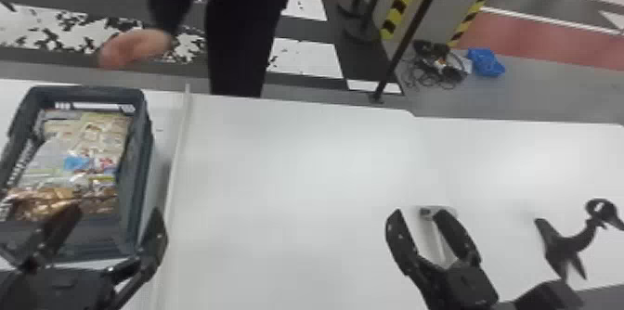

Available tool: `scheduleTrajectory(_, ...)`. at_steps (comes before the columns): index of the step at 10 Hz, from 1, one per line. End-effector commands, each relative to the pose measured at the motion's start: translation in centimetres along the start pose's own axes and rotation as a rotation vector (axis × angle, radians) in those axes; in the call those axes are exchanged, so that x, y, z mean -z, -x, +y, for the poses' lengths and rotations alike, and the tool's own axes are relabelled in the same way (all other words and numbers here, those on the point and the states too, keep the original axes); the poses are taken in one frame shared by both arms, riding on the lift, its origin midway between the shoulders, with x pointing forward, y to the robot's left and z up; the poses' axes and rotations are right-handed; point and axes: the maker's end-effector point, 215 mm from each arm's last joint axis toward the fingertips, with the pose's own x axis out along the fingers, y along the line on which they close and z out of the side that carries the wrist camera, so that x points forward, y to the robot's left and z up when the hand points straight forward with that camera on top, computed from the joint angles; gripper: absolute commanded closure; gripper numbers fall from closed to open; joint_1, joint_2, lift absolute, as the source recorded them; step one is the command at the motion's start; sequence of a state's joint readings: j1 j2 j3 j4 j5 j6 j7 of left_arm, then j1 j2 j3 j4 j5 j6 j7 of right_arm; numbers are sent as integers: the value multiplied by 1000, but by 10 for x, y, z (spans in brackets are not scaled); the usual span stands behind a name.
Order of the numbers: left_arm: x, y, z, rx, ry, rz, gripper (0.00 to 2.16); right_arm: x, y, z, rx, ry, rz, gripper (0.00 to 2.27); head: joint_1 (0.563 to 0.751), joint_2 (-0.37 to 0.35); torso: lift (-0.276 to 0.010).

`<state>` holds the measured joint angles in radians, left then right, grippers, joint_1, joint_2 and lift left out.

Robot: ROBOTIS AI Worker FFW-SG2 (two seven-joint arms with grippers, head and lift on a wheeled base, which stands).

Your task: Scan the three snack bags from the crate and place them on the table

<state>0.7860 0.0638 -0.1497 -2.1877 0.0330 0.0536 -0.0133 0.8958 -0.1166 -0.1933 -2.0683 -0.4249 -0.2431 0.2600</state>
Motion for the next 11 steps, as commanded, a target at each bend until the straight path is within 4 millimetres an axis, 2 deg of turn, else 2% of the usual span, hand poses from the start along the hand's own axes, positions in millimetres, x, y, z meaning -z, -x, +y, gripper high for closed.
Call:
scheduleTrajectory(1, -6, -7, 21, -17, 1, 10, 90, 1, 1, 0, 0, 0, 2, 130, 695, -271, -37)
scheduleTrajectory(3, -5, -31, 52, -46, 16, 79, 90, 3, 3, 1, -2, -1, 8, 130, 695, -233, -37)
scheduleTrajectory(5, -12, -34, 90, -129, 26, 101, 90, 3, -11, 15, -56, 12, 19, 130, 695, -163, -37)
scheduleTrajectory(8, -18, -64, 105, -186, 25, 138, 90, 5, -7, 11, -60, 18, 29, 130, 695, -80, -37)
scheduleTrajectory(11, -14, -89, 113, -192, 21, 179, 90, 4, -5, 14, -69, 17, 28, 130, 695, -73, -37)
